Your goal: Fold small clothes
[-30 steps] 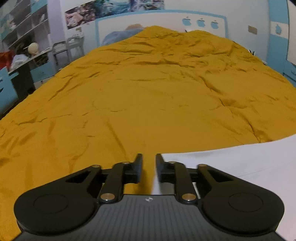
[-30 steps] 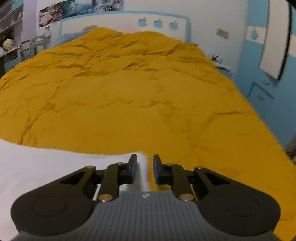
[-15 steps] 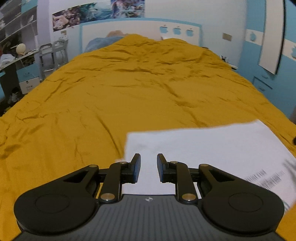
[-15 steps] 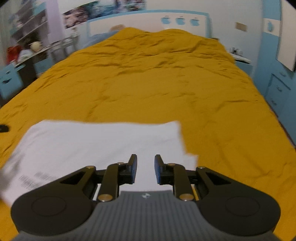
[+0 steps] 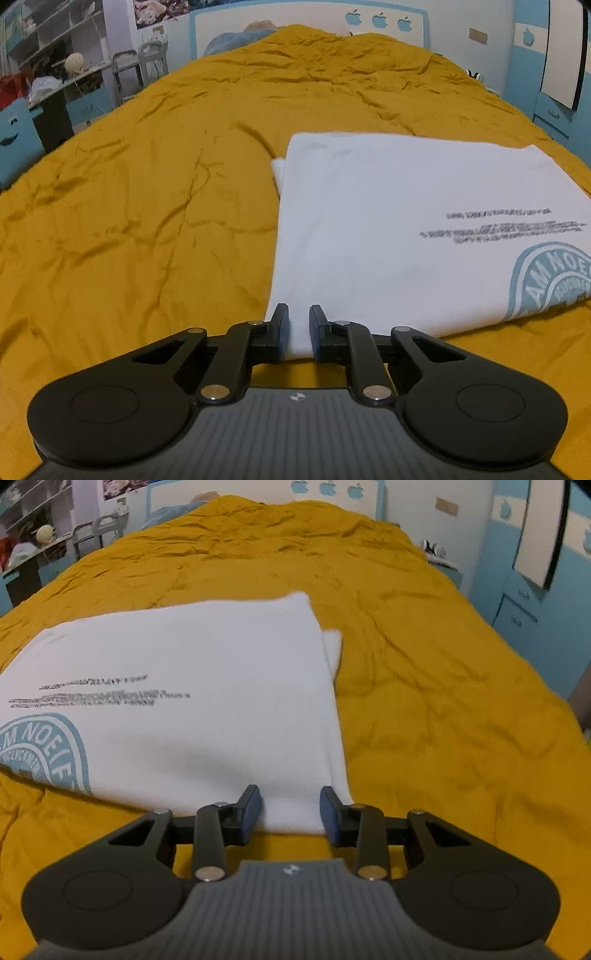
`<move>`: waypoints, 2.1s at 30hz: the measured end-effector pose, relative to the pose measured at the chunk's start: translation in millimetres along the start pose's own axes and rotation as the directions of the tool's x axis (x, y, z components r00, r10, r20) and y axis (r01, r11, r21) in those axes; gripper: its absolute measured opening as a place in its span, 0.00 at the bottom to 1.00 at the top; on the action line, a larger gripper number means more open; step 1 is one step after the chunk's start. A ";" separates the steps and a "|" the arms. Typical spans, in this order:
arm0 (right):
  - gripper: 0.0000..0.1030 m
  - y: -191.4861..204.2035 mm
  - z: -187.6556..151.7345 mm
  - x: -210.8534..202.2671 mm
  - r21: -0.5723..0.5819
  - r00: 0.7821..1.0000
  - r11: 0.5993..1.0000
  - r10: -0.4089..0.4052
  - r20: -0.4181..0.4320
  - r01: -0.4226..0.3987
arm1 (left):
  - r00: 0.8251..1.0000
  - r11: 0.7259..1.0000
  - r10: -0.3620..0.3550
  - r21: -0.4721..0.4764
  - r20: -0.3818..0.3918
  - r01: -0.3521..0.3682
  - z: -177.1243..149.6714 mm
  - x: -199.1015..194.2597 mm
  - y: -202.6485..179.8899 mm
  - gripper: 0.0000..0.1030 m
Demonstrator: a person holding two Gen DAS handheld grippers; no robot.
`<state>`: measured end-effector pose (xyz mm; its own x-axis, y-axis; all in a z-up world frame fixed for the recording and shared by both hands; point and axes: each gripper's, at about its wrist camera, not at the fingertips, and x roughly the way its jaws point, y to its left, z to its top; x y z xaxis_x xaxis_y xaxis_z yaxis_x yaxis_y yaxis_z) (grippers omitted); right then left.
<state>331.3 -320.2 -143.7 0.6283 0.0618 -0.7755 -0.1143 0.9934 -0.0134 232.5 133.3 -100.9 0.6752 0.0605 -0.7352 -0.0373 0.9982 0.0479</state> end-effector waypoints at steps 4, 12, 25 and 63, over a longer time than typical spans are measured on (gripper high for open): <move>0.29 1.8 -18.6 3.2 0.007 1.000 1.000 -0.007 0.008 0.007 | 1.000 1.000 0.005 -0.005 -0.012 -0.005 -6.6 9.7 -2.7 0.19; 0.29 -6.2 -14.5 10.8 0.065 1.000 0.998 0.022 -0.011 -0.021 | 1.000 1.000 0.007 -0.005 -0.009 -0.007 -14.2 3.0 -3.9 0.19; 0.45 -54.1 46.9 -1.6 0.285 0.983 0.940 0.178 0.055 -0.186 | 0.993 0.997 -0.080 0.012 0.082 0.080 43.8 -12.4 -27.7 0.23; 0.11 -126.1 97.4 162.9 0.588 0.854 0.632 0.465 0.234 -0.505 | 0.948 0.942 -0.317 -0.127 -0.030 0.311 175.7 177.3 -171.5 0.23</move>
<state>523.0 -425.9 -206.9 0.6634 0.5373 -0.5207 0.0629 0.6534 0.7544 488.0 -28.0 -120.7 0.6298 -0.2590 -0.7323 0.0812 0.9596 -0.2695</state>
